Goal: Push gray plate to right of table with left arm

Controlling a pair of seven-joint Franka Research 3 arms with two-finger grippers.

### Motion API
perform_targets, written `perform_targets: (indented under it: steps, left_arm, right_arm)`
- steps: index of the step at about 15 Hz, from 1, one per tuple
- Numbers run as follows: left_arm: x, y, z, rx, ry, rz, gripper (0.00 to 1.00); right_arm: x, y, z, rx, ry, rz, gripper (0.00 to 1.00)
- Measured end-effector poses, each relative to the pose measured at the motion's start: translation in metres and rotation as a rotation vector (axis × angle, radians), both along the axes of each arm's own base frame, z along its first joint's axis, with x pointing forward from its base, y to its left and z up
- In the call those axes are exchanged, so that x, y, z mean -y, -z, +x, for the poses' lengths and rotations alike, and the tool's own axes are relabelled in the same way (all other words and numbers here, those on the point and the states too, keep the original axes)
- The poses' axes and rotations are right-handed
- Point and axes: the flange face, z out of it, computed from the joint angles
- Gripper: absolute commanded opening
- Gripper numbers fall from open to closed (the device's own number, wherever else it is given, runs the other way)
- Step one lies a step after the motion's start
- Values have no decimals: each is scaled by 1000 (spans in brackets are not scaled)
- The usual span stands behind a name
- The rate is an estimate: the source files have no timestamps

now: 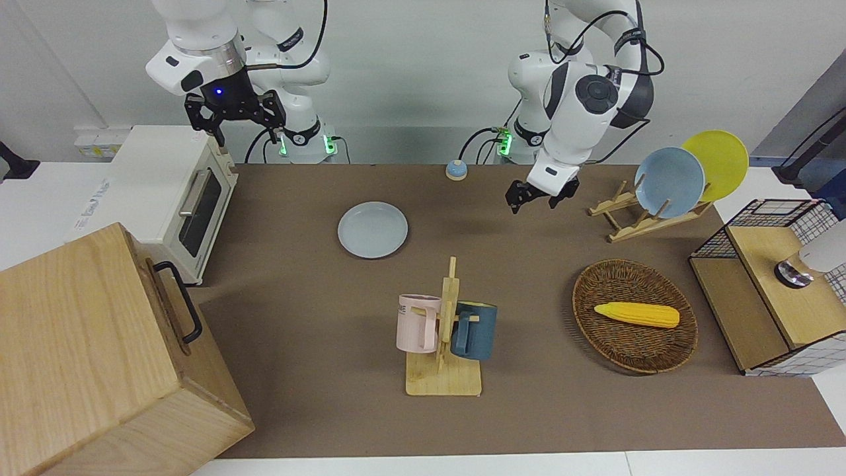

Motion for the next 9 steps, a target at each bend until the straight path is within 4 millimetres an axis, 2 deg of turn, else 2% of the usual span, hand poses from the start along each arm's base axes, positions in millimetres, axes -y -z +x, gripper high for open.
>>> perform_targets:
  steps: [3, 7, 9]
  left_arm:
    - [-20, -28, -11, -5, -6, 1, 993]
    - [-20, -76, -17, 31, -4, 1, 993]
    - [-19, -81, -18, 40, -2, 0, 993]
  right_arm:
    - [0, 0, 0, 0, 0, 0, 996]
    - [0, 0, 0, 0, 0, 0, 996]
    - [0, 0, 0, 0, 0, 0, 996]
